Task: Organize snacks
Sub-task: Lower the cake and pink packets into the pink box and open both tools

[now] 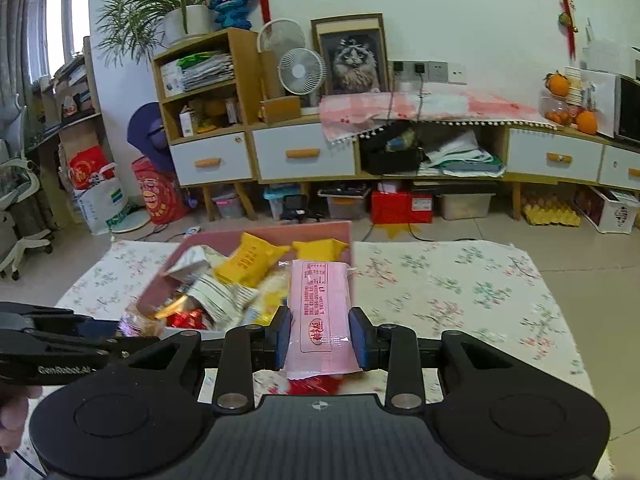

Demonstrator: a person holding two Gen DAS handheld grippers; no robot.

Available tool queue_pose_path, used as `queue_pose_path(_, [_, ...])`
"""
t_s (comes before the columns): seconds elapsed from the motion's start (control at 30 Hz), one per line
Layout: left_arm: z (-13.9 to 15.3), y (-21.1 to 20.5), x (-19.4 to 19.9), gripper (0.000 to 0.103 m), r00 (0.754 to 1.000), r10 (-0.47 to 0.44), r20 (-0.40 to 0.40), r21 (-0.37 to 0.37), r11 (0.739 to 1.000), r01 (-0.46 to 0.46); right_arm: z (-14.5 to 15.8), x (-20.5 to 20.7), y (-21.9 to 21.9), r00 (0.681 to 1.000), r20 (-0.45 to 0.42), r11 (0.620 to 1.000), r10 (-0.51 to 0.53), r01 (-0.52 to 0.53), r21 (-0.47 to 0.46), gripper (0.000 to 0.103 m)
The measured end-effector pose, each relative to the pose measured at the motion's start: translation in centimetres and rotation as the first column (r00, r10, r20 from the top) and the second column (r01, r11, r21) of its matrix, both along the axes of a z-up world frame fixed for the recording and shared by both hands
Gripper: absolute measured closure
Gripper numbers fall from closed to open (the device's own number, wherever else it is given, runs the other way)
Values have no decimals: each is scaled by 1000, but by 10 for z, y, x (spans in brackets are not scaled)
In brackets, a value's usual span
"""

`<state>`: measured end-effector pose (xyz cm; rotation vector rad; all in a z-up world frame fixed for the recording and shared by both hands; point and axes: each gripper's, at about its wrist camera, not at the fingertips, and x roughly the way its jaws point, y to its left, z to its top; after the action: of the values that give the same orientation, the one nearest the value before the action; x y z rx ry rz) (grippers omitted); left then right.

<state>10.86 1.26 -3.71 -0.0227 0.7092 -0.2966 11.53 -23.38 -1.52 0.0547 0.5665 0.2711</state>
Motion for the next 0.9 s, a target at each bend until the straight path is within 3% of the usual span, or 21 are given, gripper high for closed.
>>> queue_pose_path(0.47, [-7, 36, 36, 65, 994, 108, -6, -7, 994, -108, -3, 23, 34, 1000, -14, 999, 13, -13, 39, 101])
queue_pose_path(0.9, [-19, 32, 59, 65, 990, 137, 34, 3, 991, -137, -18, 50, 61, 999, -52, 995, -15, 20, 97, 101])
